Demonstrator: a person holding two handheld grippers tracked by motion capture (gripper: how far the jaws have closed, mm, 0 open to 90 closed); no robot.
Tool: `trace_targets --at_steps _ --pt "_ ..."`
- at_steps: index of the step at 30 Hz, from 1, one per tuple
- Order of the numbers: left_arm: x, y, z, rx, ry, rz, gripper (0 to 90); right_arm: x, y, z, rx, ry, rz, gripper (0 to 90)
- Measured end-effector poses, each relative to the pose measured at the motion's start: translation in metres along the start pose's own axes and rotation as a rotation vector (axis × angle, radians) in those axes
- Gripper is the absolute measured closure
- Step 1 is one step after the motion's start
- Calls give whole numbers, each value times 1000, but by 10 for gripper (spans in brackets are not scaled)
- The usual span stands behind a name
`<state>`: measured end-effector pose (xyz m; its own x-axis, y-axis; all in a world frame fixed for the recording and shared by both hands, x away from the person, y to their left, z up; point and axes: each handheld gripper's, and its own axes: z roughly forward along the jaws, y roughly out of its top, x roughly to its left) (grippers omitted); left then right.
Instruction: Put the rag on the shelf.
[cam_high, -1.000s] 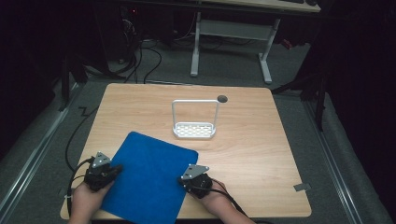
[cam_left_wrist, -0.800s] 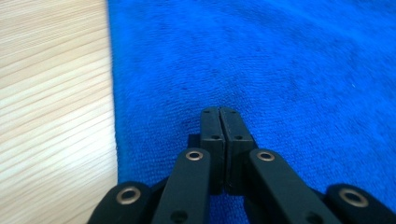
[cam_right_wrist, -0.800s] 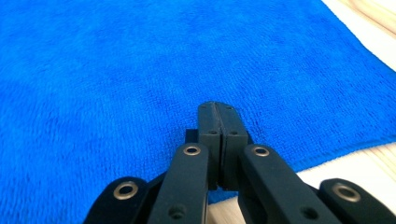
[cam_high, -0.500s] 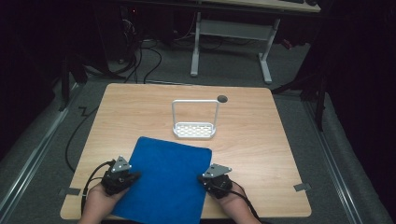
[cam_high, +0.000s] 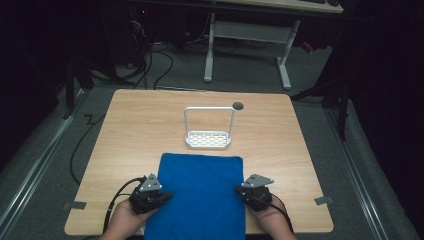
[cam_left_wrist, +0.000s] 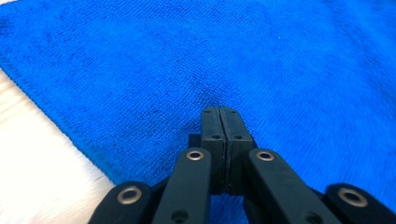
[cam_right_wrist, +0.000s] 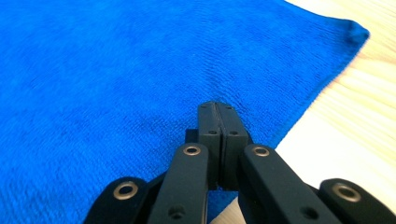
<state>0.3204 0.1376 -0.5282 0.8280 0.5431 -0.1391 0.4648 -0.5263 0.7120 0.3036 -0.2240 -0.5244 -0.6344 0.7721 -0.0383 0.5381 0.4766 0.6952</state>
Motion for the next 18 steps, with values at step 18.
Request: trace_targets --at_steps 18 --pt "-8 9 18 -59 42 20 872 -27 -4 1 -28 -79 56 900"
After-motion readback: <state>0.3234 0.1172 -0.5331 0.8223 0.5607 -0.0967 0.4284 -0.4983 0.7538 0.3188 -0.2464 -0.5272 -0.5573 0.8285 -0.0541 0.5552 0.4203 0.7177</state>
